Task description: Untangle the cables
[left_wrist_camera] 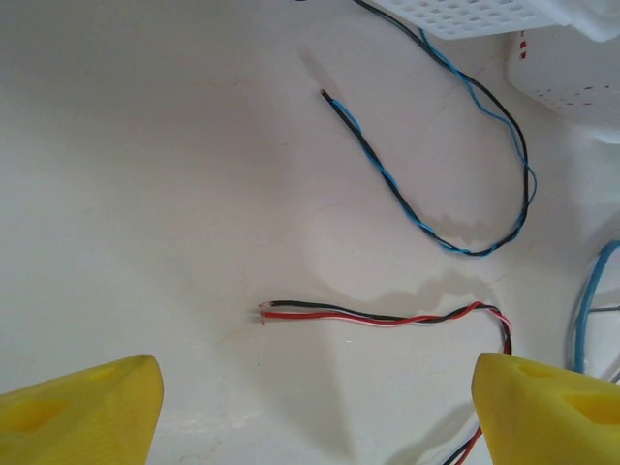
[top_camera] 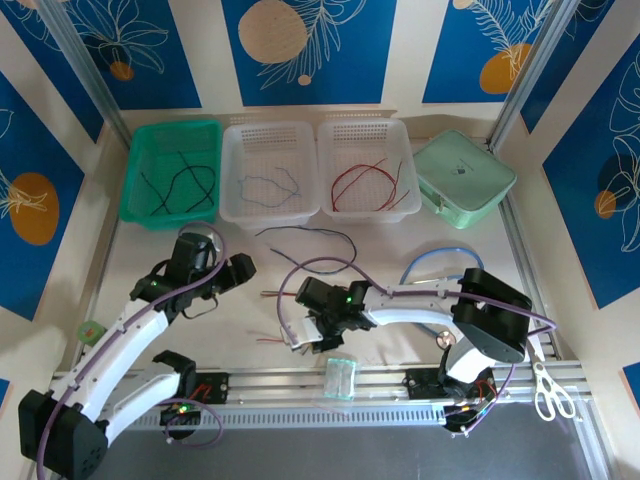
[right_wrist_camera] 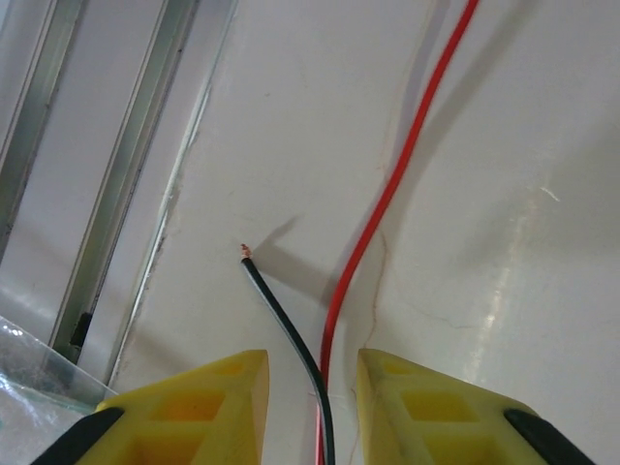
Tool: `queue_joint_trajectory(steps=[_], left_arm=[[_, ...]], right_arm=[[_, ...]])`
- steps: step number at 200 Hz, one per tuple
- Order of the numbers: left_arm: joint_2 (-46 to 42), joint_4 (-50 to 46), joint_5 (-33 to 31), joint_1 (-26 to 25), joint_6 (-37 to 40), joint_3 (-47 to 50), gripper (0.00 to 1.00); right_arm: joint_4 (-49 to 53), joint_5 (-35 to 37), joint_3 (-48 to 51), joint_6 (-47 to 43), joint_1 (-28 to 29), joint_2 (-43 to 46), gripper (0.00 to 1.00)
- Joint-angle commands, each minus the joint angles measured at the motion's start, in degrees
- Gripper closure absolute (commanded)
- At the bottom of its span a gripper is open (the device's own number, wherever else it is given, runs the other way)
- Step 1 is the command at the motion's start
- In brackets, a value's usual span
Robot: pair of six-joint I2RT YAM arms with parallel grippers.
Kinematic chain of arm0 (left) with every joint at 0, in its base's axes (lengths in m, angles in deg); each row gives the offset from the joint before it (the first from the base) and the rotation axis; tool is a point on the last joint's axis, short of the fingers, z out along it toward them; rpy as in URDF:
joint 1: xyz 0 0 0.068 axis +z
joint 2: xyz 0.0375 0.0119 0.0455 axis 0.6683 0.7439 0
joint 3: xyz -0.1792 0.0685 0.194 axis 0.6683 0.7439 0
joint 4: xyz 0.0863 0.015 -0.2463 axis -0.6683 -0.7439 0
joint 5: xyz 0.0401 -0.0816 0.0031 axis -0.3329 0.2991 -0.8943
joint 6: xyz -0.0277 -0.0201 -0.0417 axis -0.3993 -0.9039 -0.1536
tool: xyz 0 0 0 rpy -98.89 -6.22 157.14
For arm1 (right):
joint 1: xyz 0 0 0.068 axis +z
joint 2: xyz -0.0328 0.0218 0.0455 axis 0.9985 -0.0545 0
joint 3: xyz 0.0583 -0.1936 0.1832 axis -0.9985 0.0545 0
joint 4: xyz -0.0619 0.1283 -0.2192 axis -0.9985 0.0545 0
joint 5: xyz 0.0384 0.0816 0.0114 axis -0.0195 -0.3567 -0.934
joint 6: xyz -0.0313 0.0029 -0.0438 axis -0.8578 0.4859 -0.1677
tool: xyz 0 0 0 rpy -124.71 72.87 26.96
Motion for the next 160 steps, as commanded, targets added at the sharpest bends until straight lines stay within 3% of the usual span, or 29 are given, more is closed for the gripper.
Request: queue_joint_trajectory(steps=[1,160], left_arm=[[0.36,1.9,1.89,-0.25,-1.61,0.19,0.18],[0.05,1.18,2.49,-0.2,-1.73,1.23,0.17]], right_arm=[[-1.91,0.11,1.87,-3.67,0.81,0.56,0.69],[2.04,0.46,-2.44,-14.26,2.75,-4.1,0.71]])
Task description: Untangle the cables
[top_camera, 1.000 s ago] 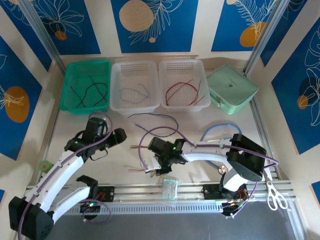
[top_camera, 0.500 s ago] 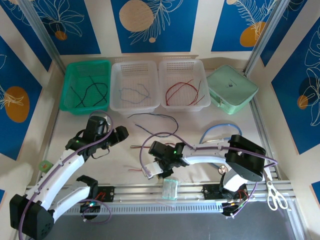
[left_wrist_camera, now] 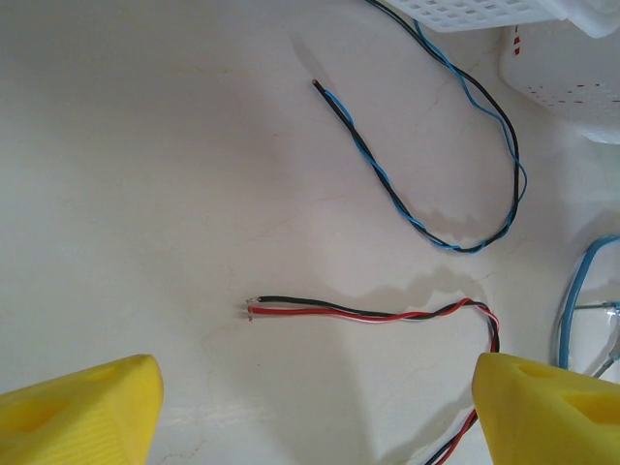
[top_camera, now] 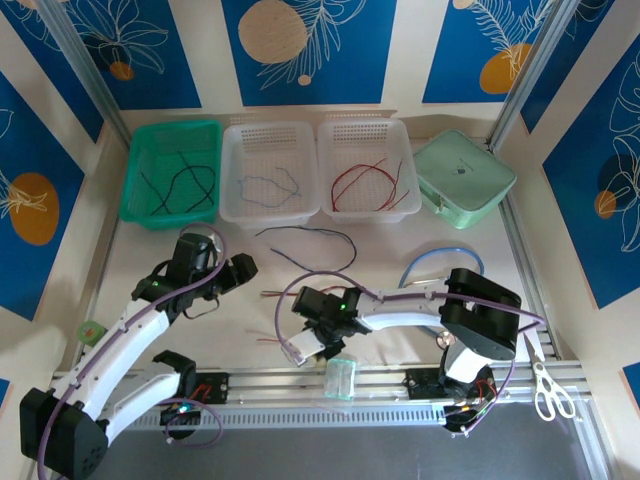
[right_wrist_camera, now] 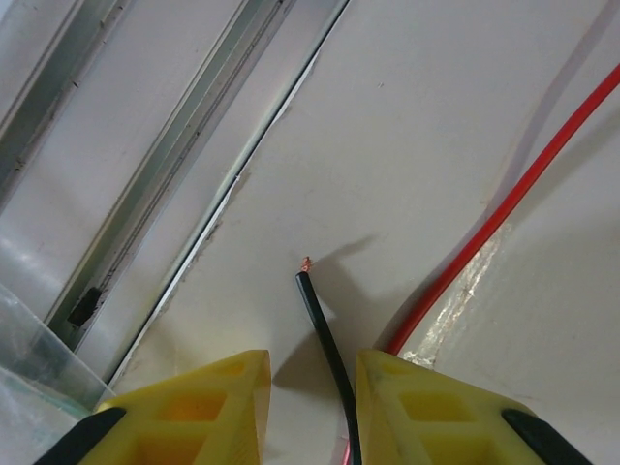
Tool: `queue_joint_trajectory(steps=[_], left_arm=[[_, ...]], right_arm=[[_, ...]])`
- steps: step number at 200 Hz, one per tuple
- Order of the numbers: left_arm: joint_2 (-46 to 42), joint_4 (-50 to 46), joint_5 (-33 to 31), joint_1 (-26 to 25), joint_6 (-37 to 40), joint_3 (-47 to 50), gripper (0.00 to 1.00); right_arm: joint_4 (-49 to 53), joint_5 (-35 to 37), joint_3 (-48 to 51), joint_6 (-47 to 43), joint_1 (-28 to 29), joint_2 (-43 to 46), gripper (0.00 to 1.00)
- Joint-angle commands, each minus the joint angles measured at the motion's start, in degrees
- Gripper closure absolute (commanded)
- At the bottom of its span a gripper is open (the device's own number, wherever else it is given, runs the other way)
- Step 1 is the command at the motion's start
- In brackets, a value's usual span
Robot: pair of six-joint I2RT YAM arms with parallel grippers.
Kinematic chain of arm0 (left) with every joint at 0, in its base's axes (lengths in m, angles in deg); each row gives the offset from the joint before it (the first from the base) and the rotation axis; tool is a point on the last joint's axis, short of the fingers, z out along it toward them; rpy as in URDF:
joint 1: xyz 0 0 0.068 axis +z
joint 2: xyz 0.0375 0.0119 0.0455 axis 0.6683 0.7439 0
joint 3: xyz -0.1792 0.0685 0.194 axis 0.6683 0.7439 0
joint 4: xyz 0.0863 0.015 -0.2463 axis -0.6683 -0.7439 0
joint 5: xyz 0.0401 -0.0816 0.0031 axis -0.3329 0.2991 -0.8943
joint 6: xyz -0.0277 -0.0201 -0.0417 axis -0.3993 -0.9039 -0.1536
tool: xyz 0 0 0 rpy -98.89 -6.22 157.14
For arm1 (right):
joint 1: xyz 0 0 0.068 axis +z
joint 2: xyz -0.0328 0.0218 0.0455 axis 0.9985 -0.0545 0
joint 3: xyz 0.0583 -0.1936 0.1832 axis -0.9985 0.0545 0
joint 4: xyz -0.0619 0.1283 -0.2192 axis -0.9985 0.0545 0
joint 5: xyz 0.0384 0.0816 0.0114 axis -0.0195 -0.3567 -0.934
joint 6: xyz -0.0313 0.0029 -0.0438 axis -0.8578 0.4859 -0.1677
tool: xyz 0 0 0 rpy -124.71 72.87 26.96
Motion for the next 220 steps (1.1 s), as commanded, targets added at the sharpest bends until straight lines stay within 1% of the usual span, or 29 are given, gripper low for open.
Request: queue_joint_trajectory(steps=[1,54,88,107,126,143,152,220], left_arm=[[-0.14,0.04,1.2,-0.17,-0.54,0.37,0.17],[-0.01,0.22,1.47,-0.17,-0.58,0.55,0.17],[0.12,0.31,1.73,-0.19,-0.49,0.51,0.17],[-0.03,0.05,1.73,-0.08,-0.45,0.54,0.17],[-0.08,-0.21,1.73,-0.06,-0.37,0.4,0.17],[-0.24,-0.47,1.82,-0.06,-0.28,0.03,0.17],[-0.21,-0.74,1.82,-0.06,-0.19,-0.32,0.17],[-0.96,-2.33,1.24,-0.06,0.77,-3.53,0.18]], right_arm=[[2.17,-0.48,-2.28,-2.45,0.46,-1.1,0.71],[2.87,-0.24,-3.63,-2.91,0.5,-3.23,0.74],[-1.9,4.52,-1.99,-2.61,1.44,-5.84,0.78],[-2.99,4.82,-1.98,-1.45,1.56,-6.16,0.81],[-3.52,4.97,-2.51,0.03,1.2,-5.76,0.89],[-4.11,3.28,-3.03,2.85,-0.6,-4.27,0.97],[-4.33,2.34,-3.26,4.37,-1.74,-3.27,1.0],[-6.87,1.79,-2.6,9.01,-6.66,4.21,1.0]])
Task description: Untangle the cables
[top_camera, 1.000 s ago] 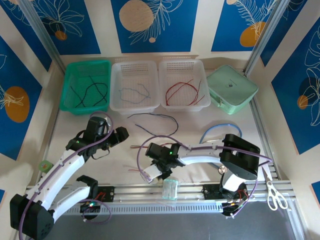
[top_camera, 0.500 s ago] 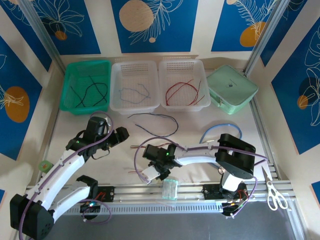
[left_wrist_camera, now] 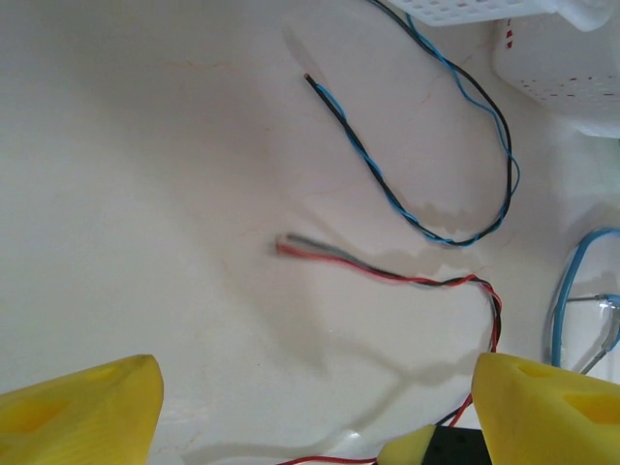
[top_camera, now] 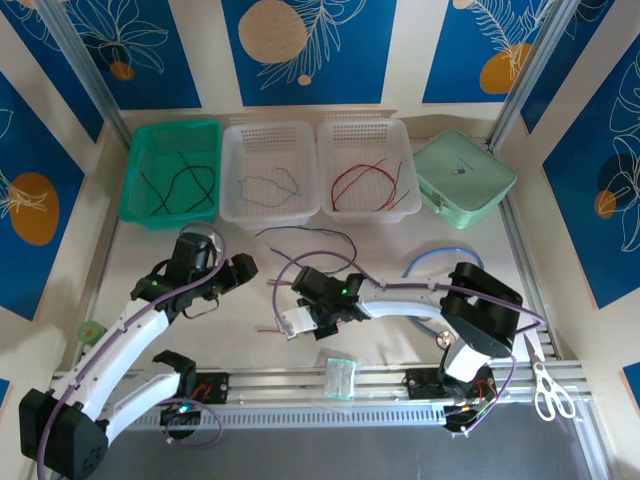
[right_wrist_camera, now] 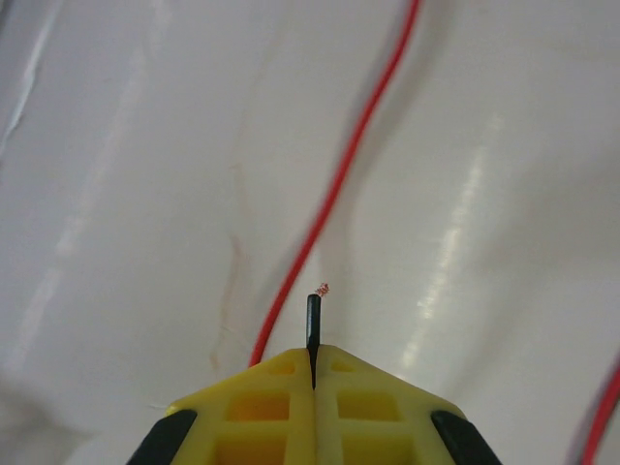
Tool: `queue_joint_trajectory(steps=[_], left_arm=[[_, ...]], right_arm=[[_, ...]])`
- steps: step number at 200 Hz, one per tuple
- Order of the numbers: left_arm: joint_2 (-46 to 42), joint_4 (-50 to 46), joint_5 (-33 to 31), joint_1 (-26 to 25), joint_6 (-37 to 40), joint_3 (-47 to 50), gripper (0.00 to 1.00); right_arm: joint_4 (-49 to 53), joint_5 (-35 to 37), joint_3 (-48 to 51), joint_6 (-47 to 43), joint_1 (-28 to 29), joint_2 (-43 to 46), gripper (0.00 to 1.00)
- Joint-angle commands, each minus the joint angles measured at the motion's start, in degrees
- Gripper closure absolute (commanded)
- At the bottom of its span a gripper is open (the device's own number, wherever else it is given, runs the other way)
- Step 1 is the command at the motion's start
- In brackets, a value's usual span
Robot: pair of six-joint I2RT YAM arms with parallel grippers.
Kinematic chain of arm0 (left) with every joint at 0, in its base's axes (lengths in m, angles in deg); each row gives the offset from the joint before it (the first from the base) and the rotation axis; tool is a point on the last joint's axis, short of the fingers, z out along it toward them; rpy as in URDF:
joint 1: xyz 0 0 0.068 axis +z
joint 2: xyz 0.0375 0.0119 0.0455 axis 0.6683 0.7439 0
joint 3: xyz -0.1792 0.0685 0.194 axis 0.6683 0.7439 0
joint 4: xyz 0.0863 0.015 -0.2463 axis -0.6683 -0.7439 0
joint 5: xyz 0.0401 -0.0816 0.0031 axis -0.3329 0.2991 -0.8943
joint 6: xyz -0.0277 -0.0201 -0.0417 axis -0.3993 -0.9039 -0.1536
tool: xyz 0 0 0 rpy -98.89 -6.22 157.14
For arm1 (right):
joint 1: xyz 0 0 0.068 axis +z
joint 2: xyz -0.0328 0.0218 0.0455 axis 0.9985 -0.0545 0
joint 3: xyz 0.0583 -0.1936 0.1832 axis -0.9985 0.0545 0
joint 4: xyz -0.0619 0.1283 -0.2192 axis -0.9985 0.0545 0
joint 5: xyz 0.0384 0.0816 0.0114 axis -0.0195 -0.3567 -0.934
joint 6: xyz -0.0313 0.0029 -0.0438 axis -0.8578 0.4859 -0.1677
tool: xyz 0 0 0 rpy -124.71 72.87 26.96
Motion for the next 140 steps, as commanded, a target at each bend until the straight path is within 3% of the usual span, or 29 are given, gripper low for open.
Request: queue_joint_trajectory(steps=[1,68,104,124,140], left_arm=[[-0.86,-1.41,0.5,-0.06,0.58,-2.62,0.18],[1.17,1.9,6.62,-0.07,-0.3,-7.95,0.26],[4.62,1.02,9.95,-0.16,4.9,-15.18,0.28],[6.66,1.26,13.01,-0.15,8.72,-19.17,0.41],[8.37,2.56,15.83,-0.23,9.85,-21.77,0.46]], right_arm=[[-2.48,-0.96,0.13,3.08,-1.13,3.85,1.0],[-7.9,-8.44,-2.3,16.16,-10.81,14.59,1.0],[-10.16,-14.85,-3.53,20.62,-15.63,19.99,1.0],[-12.18,-19.6,-3.59,23.93,-19.55,21.93,1.0],[-12.32,-22.12,-4.49,25.54,-21.89,22.26,1.0]])
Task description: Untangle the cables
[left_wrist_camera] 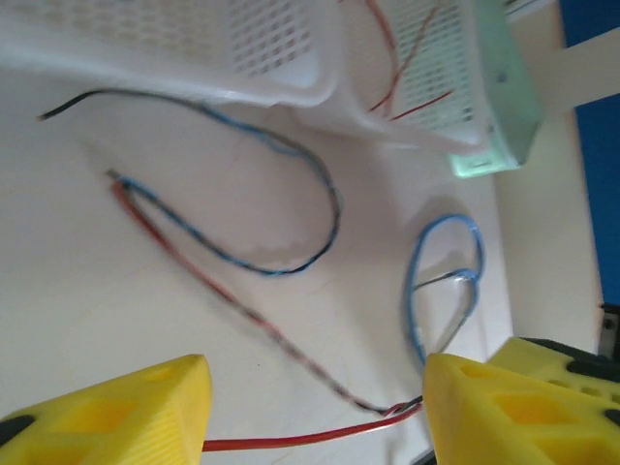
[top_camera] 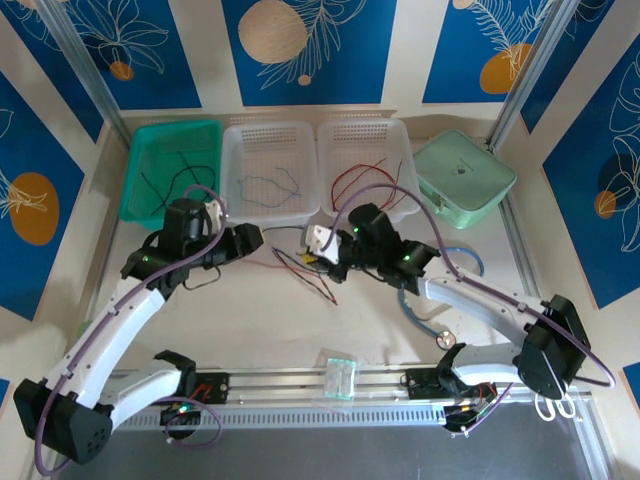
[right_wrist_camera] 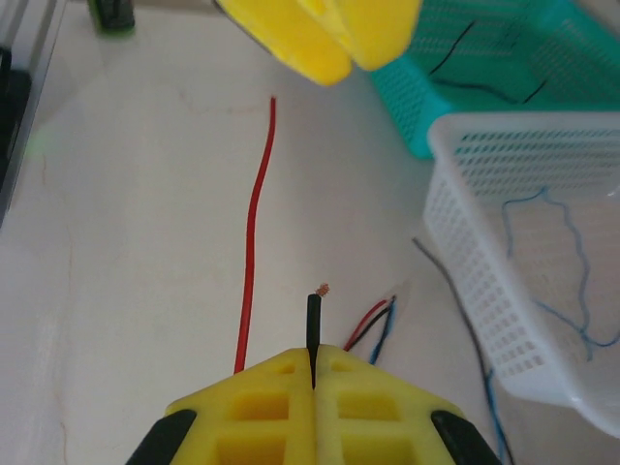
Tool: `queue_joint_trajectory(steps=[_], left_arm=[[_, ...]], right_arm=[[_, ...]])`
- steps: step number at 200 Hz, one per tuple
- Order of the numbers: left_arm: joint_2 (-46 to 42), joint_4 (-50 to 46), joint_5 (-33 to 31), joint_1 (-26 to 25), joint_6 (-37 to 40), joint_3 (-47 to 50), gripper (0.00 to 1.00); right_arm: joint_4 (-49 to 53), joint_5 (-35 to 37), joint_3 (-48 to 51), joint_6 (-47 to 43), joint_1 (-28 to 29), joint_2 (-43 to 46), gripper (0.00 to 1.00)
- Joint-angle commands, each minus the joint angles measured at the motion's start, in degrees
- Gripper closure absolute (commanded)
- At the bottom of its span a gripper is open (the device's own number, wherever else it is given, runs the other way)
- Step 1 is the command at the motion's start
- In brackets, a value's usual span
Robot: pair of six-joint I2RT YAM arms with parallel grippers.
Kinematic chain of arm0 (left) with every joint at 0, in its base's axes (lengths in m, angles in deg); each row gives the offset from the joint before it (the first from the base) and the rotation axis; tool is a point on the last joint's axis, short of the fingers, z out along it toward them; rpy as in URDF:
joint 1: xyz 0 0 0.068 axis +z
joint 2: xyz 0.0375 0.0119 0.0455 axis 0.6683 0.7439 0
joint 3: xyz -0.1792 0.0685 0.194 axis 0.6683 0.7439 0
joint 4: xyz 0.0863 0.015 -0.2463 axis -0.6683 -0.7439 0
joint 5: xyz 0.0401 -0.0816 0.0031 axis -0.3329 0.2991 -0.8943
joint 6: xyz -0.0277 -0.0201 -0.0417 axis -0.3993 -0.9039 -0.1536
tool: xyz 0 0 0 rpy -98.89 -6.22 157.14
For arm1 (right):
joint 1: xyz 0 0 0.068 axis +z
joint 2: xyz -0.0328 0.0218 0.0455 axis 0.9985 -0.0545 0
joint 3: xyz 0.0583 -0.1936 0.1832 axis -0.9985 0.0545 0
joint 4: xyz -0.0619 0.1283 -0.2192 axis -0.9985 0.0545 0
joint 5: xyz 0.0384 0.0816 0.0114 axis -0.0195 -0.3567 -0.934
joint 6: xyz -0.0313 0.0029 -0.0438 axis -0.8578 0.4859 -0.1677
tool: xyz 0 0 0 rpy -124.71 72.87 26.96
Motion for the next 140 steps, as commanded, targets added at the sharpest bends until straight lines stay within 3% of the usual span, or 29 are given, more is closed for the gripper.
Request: queue_joint_trajectory(steps=[1,41,72,107,140], left_arm=[[1.83,1.92,6.1,-0.24,4.56,-4.67,0.46],[4.41,9.66,10.61,-2.85,0.91,-7.99,0.49],[8.21,9.62,11.68,-6.98,1.61,-11.47,0.49],[11.0,6.89,10.16,-10.45,3.66,-13.25,0.63],[12.07,6.48,9.22,-11.99,3.63,-13.0,0.67]], right_arm=[[-2.27,-7.55,-2.25,5.04,-3.05,1.34,1.0],[-2.39,-8.26,-3.84,4.92,-4.34,1.03,1.0],[-3.4,-8.98,-4.28,5.13,-4.54,0.3,1.0],[-4.01,-9.84,-5.25,5.15,-5.24,-0.23,1.0],[-4.06,-10.87,-6.12,5.06,-5.99,-0.56,1.0]])
